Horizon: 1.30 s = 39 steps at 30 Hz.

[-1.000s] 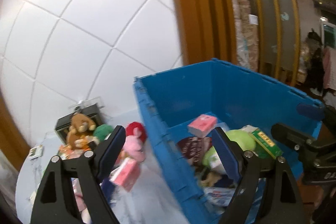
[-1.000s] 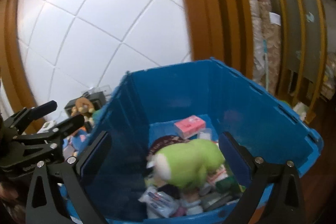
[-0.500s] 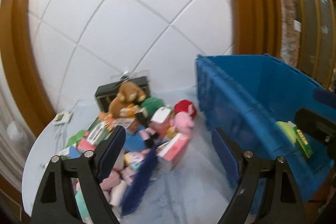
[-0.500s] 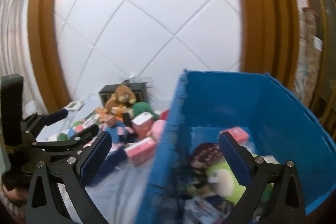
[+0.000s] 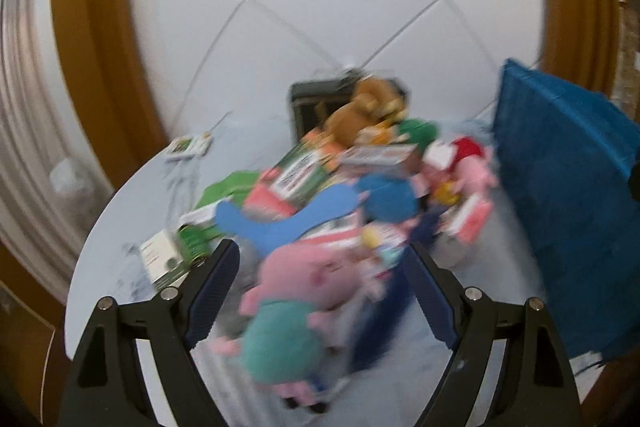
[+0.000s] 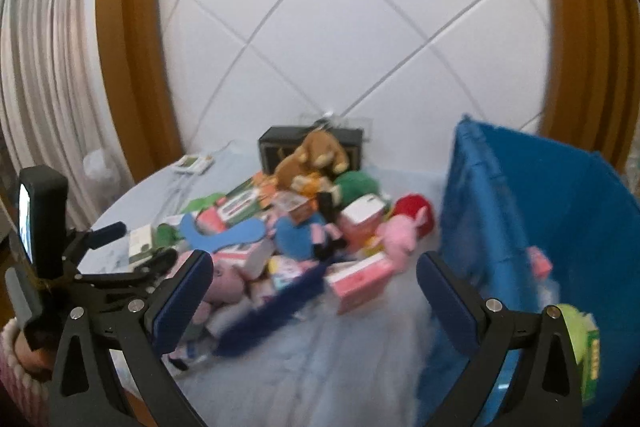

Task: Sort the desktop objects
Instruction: 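Move both tools back toward the toy pile on the table, then grasp the pink pig plush in a teal shirt with the left tool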

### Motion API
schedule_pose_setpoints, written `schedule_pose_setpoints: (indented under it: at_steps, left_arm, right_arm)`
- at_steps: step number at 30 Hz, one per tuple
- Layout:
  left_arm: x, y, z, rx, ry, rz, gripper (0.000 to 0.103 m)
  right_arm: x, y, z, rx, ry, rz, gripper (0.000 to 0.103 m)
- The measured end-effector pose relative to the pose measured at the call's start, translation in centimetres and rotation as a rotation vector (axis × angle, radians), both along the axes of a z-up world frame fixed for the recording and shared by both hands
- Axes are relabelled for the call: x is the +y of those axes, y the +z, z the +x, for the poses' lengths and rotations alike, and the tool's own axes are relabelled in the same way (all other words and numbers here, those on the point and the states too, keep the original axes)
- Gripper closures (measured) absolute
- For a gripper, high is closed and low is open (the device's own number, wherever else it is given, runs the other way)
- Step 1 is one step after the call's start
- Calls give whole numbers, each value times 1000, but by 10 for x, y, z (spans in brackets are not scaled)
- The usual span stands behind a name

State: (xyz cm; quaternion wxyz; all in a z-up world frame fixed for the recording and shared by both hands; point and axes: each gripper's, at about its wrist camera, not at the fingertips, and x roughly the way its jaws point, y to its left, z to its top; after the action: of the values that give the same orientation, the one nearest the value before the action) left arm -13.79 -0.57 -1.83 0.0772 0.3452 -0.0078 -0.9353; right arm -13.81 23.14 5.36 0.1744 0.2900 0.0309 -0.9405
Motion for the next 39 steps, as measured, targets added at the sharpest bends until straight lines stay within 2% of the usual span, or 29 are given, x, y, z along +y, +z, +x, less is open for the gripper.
schedule_pose_setpoints:
  at_steps: [4,9,18,25,28,29,32,36,39]
  left_arm:
    - [-45,-31,-8,-86,59,11,19]
    - [-68,-68,-17,-174,77,64,19]
    - [-55,-111,-46,-284,15,87,19]
    - [-44,-150,-81,-391,-29,101,19]
    - [-41,-170,-95,-431,-26,72,19]
    - [-42,-172,-96,-433,-24,73,26]
    - [-48,-163,-88,-403,-33,121,34]
    - [-68,-124,-53,-310,-13,148,35]
    - [-100,-92,-24,-237,47,138,35]
  right_arm:
    - [-33,-24,-19,-70,9,14,0]
    - [-57,-59,-41,-169,3,48,0]
    - [-50,-115,-59,-311,-44,93,0]
    - [-21,-130,-63,-363,-129,98,0]
    - [-15,-138,-64,-389,-153,103,0]
    - [-14,-141,-64,-398,-155,106,0]
    - [-14,-150,-65,-427,-163,114,0]
    - [-28,-157,-69,-448,-130,110,0]
    - [-51,-159,-72,-447,-66,102,0]
